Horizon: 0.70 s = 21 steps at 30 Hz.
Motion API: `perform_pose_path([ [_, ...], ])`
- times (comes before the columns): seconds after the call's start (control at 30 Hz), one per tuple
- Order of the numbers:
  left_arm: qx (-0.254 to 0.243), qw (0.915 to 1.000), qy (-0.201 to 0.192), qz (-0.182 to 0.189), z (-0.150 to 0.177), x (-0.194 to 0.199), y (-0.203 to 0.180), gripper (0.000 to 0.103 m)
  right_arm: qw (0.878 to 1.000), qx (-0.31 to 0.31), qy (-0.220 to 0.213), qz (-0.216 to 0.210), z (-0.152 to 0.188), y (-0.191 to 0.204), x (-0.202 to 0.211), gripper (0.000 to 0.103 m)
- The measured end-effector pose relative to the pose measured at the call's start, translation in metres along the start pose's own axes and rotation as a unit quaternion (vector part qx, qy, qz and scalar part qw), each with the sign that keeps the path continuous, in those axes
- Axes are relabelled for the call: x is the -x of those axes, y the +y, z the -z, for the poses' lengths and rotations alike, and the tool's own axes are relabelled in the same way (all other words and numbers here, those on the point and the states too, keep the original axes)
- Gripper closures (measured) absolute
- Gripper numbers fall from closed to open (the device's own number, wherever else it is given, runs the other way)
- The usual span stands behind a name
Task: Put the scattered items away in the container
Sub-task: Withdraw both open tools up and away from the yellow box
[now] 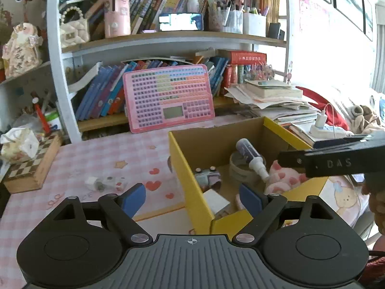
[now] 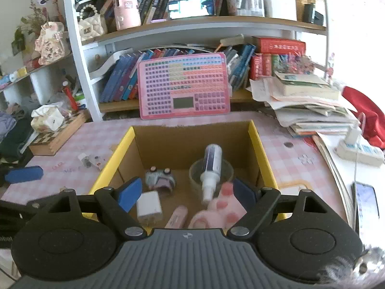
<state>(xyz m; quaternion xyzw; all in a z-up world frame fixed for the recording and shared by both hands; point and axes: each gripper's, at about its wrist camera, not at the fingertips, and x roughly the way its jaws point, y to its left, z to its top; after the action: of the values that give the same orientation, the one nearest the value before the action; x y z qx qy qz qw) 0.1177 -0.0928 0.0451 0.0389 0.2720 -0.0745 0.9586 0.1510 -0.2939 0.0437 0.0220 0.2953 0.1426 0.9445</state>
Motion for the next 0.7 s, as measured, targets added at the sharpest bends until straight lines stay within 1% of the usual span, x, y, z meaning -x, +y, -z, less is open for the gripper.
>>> perform_pose_path([
  [0.03,0.001,1.0000,-0.001,0.000,0.002,0.004,0.004,0.009,1.000,0.000,-0.001,0.006,0.003,0.004,0.004,0.021],
  [0.07,0.002,1.0000,-0.003,-0.001,0.005,0.008,0.007,0.009,1.000,0.001,-0.002,0.013,0.005,0.008,0.008,0.021],
  [0.2,0.001,1.0000,-0.002,0.008,0.015,0.023,0.018,0.008,0.999,0.008,-0.014,0.041,0.015,0.023,0.024,0.020],
  [0.37,-0.004,1.0000,-0.003,0.008,0.026,0.040,0.030,0.007,0.996,0.019,-0.031,0.080,0.029,0.038,0.043,0.019],
  [0.57,0.002,0.9999,0.007,0.009,0.041,0.053,0.045,0.007,0.994,0.003,-0.020,0.107,0.048,0.050,0.059,0.017],
  [0.7,-0.001,0.9997,0.020,0.012,0.048,0.057,0.050,0.006,0.994,0.002,-0.012,0.112,0.057,0.062,0.066,0.016],
])
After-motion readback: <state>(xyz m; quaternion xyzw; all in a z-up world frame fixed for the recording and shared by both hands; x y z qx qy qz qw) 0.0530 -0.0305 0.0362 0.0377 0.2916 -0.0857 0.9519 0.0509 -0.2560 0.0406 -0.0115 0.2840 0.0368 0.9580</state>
